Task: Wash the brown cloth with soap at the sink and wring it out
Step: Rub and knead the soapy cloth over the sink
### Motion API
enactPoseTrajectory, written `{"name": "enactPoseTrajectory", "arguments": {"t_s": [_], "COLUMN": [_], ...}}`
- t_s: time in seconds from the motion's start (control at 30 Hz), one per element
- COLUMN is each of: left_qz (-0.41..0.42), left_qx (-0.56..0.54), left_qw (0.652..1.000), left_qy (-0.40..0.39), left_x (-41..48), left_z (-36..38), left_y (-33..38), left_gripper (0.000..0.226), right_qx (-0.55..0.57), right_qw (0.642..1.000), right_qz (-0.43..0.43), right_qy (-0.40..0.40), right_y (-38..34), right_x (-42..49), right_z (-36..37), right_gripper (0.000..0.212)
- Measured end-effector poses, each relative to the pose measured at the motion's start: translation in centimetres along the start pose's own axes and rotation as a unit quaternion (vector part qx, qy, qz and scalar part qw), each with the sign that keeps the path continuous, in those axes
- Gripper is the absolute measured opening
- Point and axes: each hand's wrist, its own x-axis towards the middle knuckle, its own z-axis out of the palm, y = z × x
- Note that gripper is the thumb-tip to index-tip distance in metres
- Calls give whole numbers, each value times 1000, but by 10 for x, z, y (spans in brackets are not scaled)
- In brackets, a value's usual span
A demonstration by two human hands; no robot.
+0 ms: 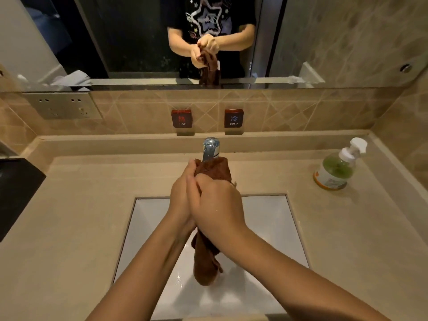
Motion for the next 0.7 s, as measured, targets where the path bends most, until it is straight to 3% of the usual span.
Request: {"name": "enactPoseTrajectory", "arguments": {"t_s": [0.1,0.2,0.4,0.5,0.6,0.7], "left_qz": [30,-20,-51,-57,-74,-55], "left_qx": [6,-24,-107,-132,-136,-133], "left_qw": [999,1000,993,989,986,989], "left_qy": [11,-1,18,-32,-60,-15], "left_x": [-2,-10,10,0,-7,7], "left_z": [1,3,8,15,13,1], "left_y": [2,-1,6,0,-2,0], "left_gripper": [30,33,35,34,32,32], "right_qx": [-12,-1,-31,-47,6,-17], "right_qw": [997,987,998,992,985,995], "right_qz": [63,159,57,96,170,101], "right_qy": [38,-10,-28,64,-3,10], "right_y": [2,17,-2,9,24,16], "right_x": [31,55,6,35,53,22], "right_z": [12,5,-2,-3,-11,0], "right_gripper": [46,47,43,46,44,48]}}
